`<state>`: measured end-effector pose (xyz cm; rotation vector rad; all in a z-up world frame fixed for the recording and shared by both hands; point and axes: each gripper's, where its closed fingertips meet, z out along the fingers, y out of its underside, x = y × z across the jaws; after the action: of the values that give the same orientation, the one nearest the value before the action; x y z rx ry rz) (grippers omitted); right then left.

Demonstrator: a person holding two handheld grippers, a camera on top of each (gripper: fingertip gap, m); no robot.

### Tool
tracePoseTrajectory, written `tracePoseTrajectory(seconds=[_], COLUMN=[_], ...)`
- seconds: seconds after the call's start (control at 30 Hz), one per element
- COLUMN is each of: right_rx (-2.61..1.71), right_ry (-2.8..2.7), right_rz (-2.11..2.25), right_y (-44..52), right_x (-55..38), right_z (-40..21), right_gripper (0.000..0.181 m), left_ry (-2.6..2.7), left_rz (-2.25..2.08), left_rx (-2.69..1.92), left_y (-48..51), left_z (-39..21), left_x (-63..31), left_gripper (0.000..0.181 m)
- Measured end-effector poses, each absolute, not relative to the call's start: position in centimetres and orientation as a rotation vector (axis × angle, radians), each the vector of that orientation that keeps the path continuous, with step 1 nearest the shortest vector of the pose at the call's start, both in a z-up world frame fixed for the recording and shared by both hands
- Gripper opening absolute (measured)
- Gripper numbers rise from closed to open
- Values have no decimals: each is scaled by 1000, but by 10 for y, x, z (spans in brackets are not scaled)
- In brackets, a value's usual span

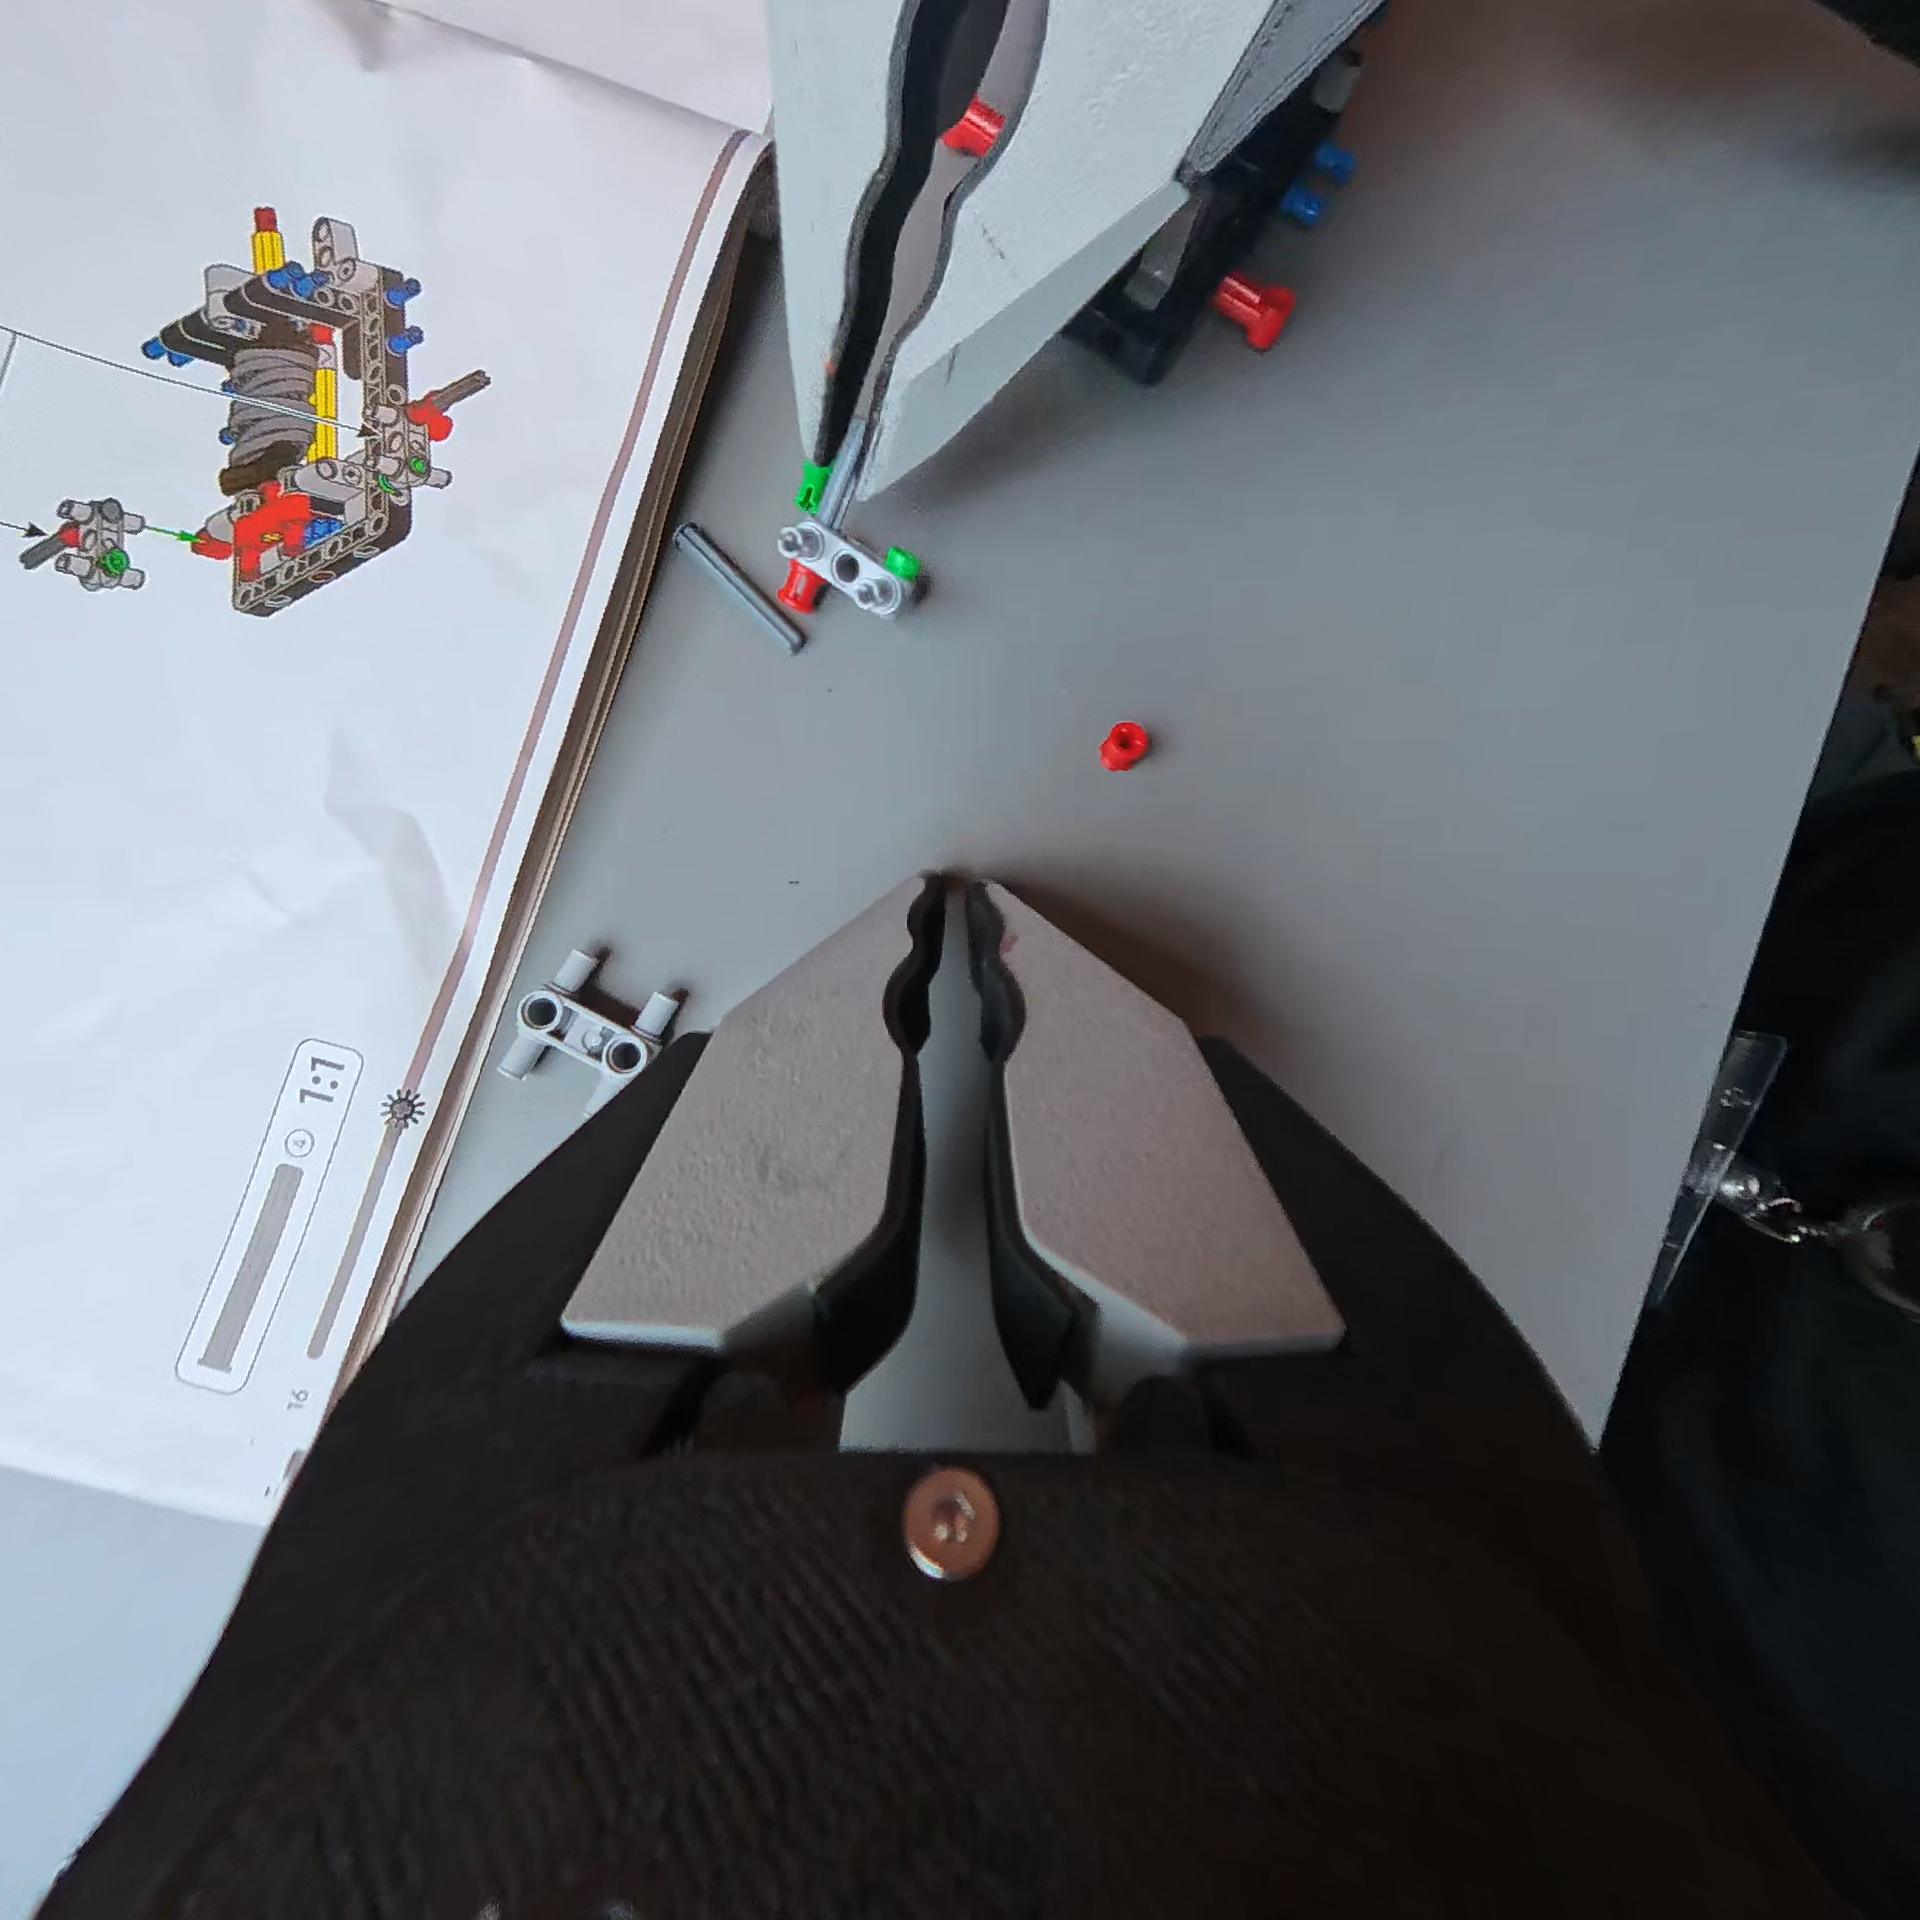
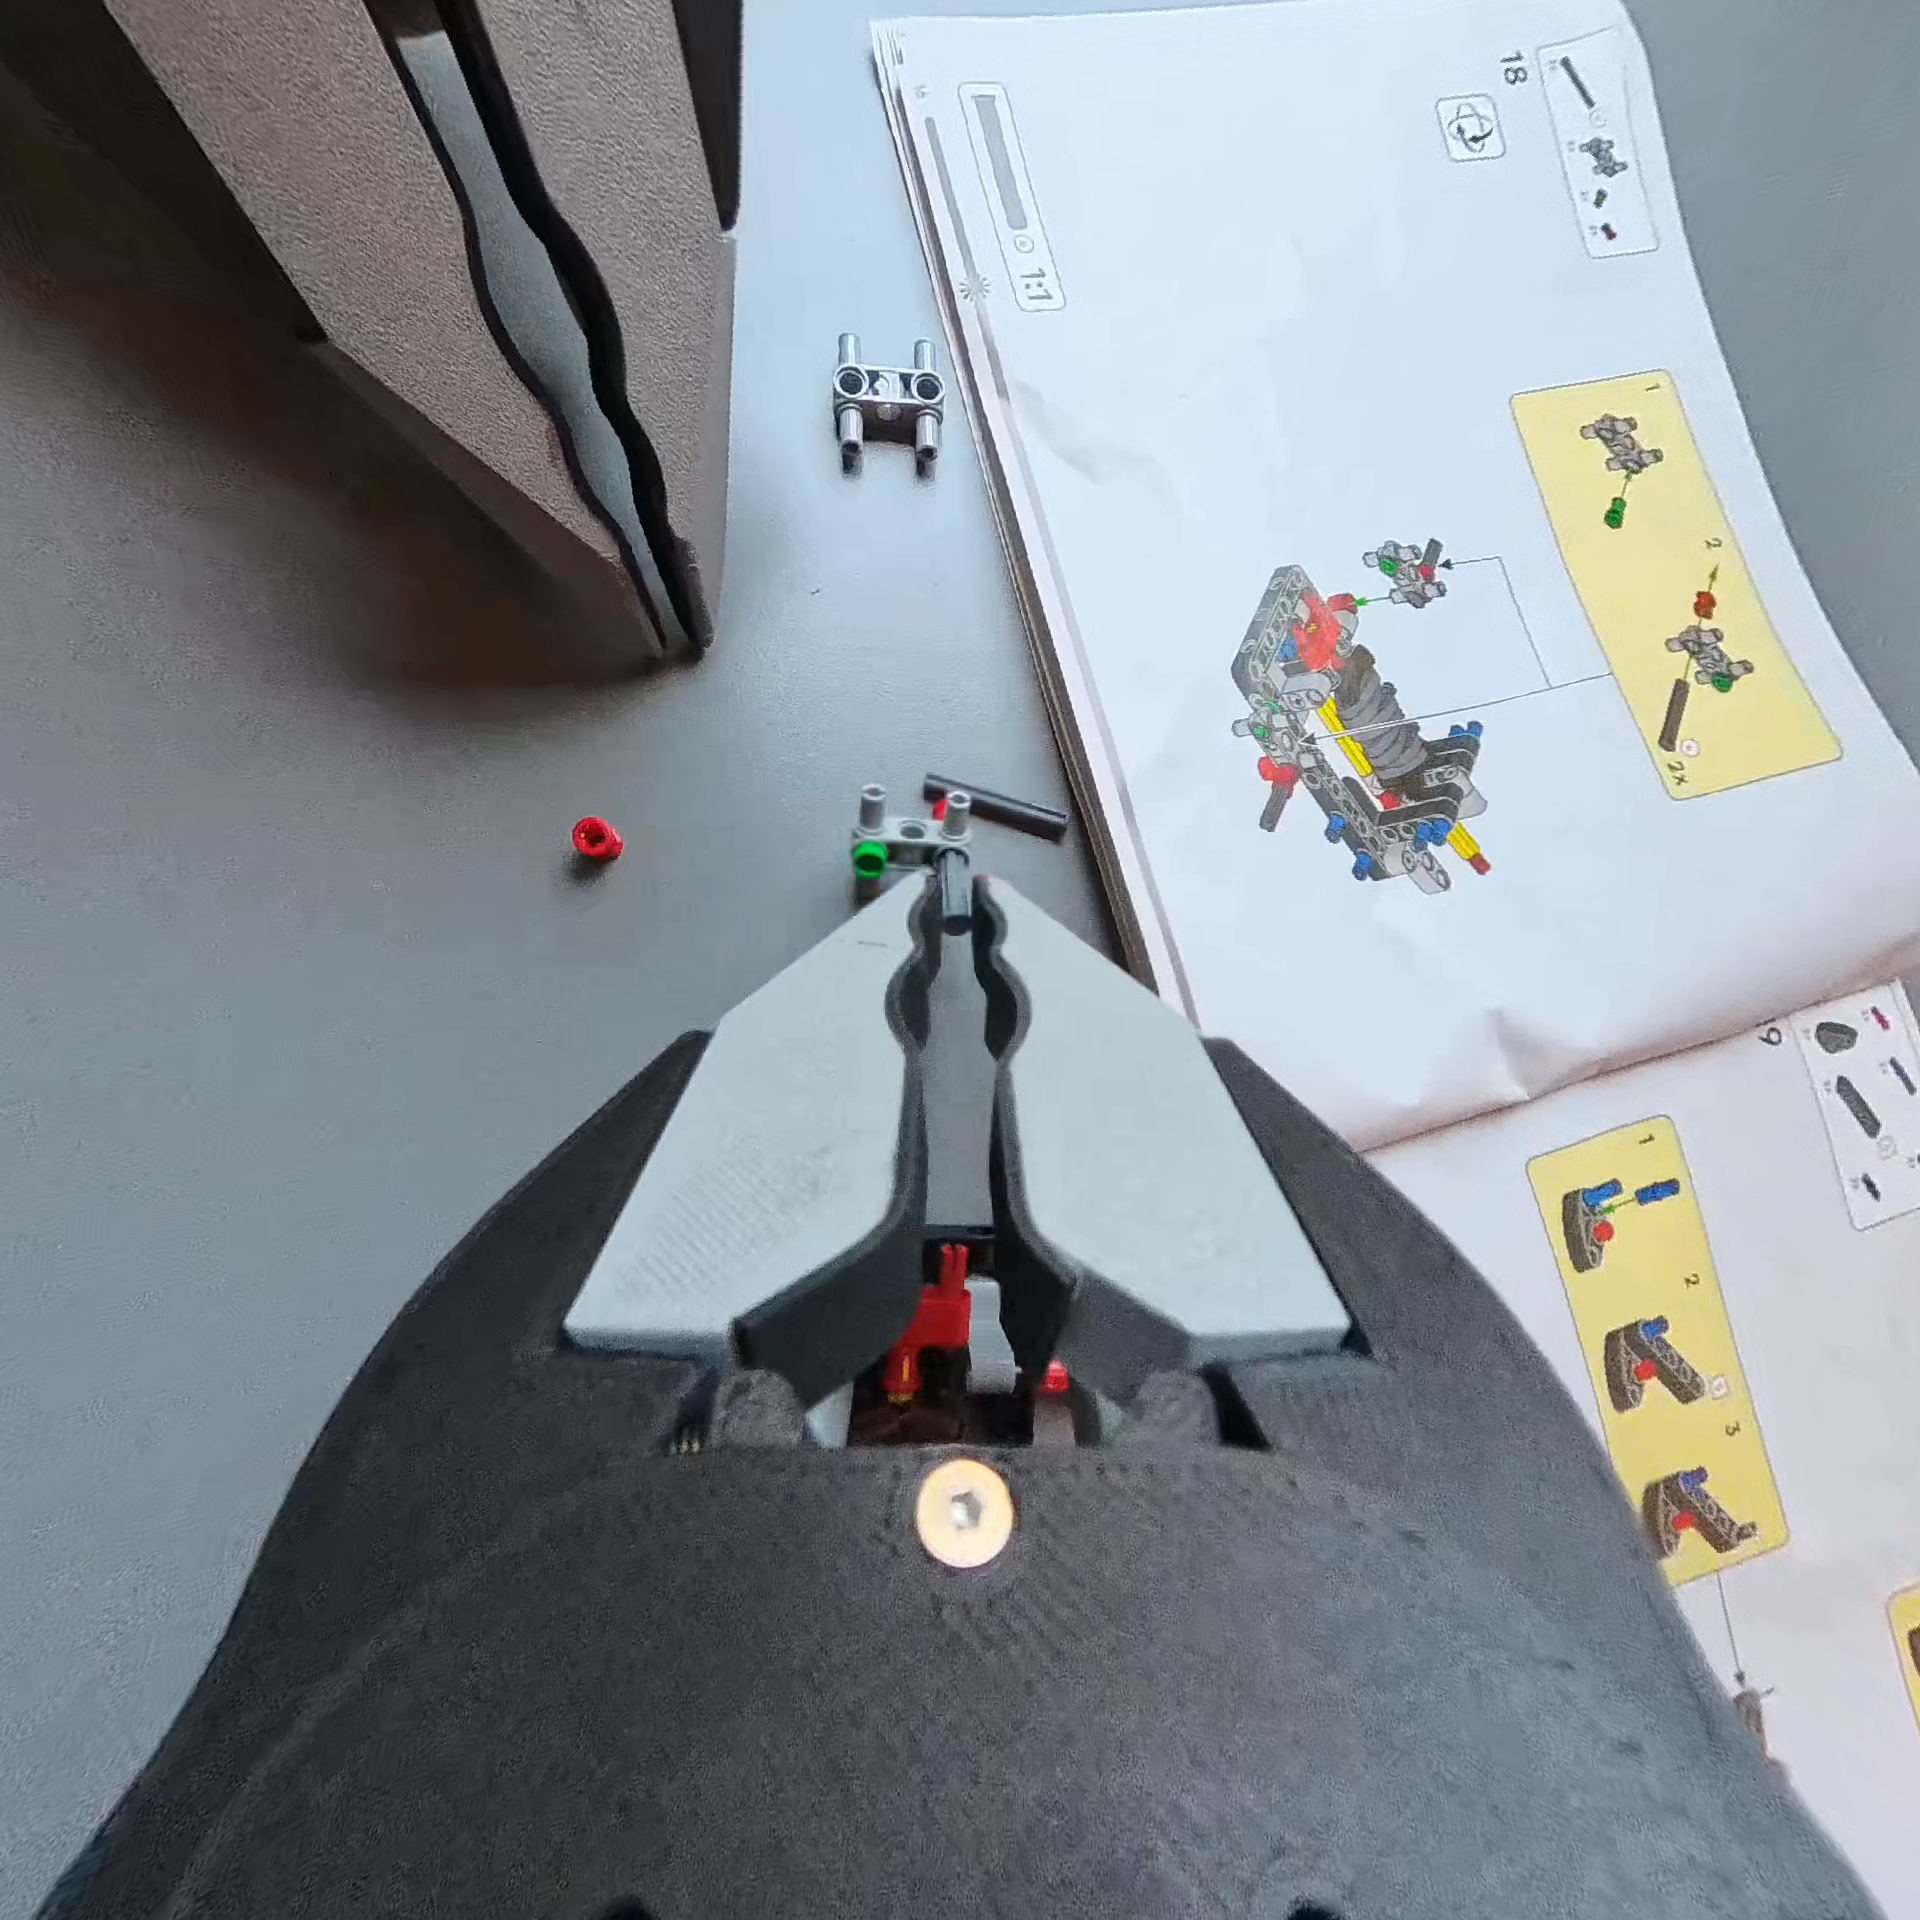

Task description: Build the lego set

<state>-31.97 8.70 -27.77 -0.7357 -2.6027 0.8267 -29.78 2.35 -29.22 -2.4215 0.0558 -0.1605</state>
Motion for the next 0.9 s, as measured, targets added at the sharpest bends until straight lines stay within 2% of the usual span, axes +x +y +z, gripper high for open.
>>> tracePoseTrajectory(seconds=[0.33, 0.47, 0.57, 0.77, 0.9], right_rx=[-638, -470, -358, -304, -263], right_ry=[-2363, -2260, -2155, -2030, -1973], right_rz=[1035, 1201, 1437, 1726, 1877], right_y=[73, 51, 33, 21, 13], right_x=[-309, -297, -283, -268, -260], right_z=[-239, -210, -175, -142, -133], right_gripper=[2, 2, 1, 1, 1], left_ry=[61, 78, 87, 154, 184], left_rz=[-158, -231, -445, -734, -1007], left_rx=[-2336, -2222, -2054, -1687, -1502], left_y=[25, 30, 31, 17, 6], left_z=[-283, -266, -240, -174, -147], left_x=[-299, -297, -285, -271, -257], left_gripper=[2, 21, 31, 32, 23])
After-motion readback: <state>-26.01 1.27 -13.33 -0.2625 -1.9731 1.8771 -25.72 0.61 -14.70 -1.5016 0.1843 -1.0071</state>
